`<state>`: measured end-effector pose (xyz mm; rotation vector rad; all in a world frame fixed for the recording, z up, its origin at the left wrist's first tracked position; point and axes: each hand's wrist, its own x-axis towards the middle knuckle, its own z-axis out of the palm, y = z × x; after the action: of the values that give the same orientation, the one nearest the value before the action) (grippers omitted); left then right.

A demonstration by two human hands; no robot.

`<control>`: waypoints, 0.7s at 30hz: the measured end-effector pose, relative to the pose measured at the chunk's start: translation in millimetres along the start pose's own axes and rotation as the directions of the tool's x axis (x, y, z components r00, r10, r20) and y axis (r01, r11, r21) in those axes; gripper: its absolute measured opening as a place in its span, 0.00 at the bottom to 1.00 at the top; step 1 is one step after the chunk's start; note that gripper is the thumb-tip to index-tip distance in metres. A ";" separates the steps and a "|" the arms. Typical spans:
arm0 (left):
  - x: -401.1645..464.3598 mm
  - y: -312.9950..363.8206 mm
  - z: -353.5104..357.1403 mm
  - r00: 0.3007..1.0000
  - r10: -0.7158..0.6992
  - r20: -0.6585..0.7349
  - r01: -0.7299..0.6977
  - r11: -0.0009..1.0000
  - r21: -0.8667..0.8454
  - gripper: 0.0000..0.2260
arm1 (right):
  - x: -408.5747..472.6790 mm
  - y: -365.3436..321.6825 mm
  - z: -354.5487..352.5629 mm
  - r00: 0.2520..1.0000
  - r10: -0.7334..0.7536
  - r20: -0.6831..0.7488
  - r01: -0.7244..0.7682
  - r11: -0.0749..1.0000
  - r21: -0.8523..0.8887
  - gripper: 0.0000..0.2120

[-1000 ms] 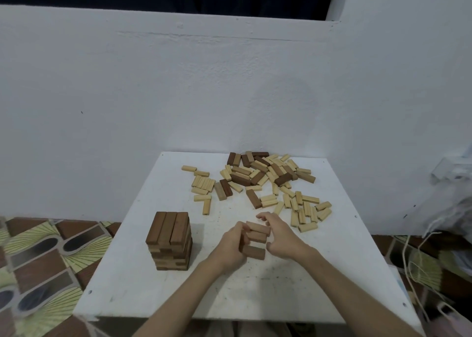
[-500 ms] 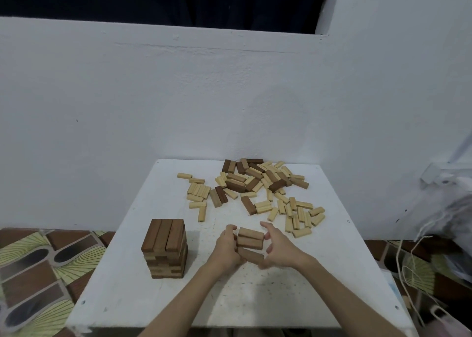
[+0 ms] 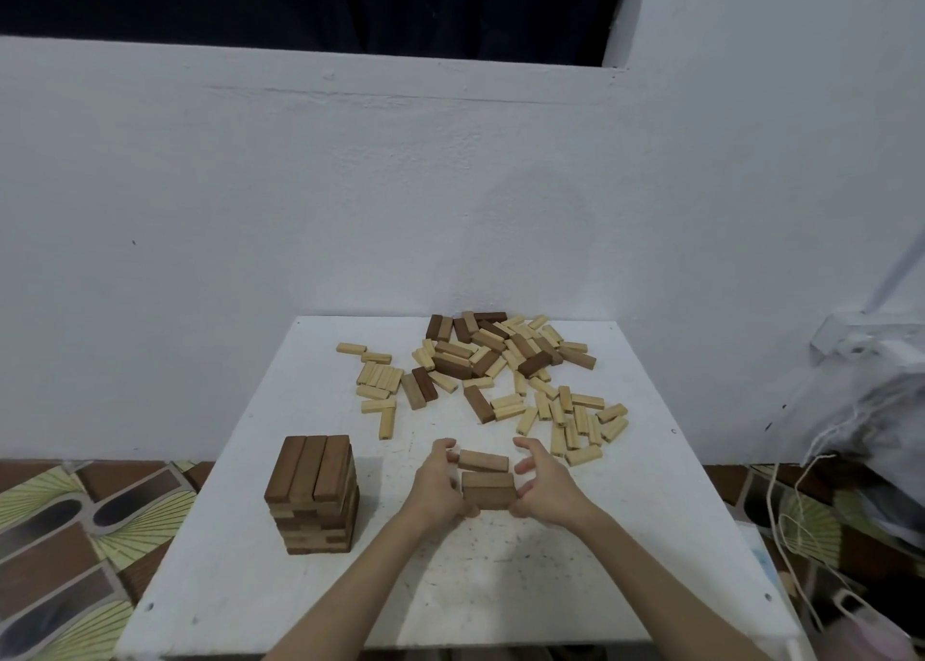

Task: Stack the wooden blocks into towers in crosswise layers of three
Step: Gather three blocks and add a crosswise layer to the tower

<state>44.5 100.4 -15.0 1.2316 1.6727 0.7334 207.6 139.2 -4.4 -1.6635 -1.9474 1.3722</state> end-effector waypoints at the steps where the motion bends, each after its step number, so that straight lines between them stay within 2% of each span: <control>1: 0.3 -0.6 0.5 1.000 0.000 -0.010 0.000 1.000 0.011 0.40 | -0.5 -0.2 0.4 1.000 0.000 0.000 0.000 1.000 0.009 0.42; 5: 1.4 -0.4 3.0 1.000 -0.020 -0.008 0.020 1.000 0.005 0.36 | -0.6 1.0 0.7 1.000 0.010 -0.011 -0.010 0.999 0.035 0.41; 7: 0.6 2.2 4.5 0.998 -0.058 -0.009 0.057 0.995 -0.082 0.31 | 0.4 2.4 0.5 0.999 0.029 -0.037 -0.027 0.999 0.046 0.41; 11: 0.0 3.2 5.4 0.992 -0.121 -0.039 0.113 0.982 -0.150 0.22 | -0.8 3.0 2.6 0.997 0.045 -0.063 -0.037 0.993 0.116 0.39; 16: -3.2 5.0 4.8 0.993 -0.103 -0.062 0.099 0.993 -0.069 0.31 | -2.2 1.6 5.5 0.995 0.049 -0.084 -0.033 0.984 0.177 0.40; 21: -3.1 4.6 3.8 0.993 -0.090 -0.082 0.084 0.993 -0.081 0.30 | -0.9 5.5 6.3 0.988 0.078 -0.132 -0.049 0.977 0.205 0.36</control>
<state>50.1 98.8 -11.7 1.0802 1.7396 0.7988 207.2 134.9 -11.6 -1.6892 -1.6335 1.3837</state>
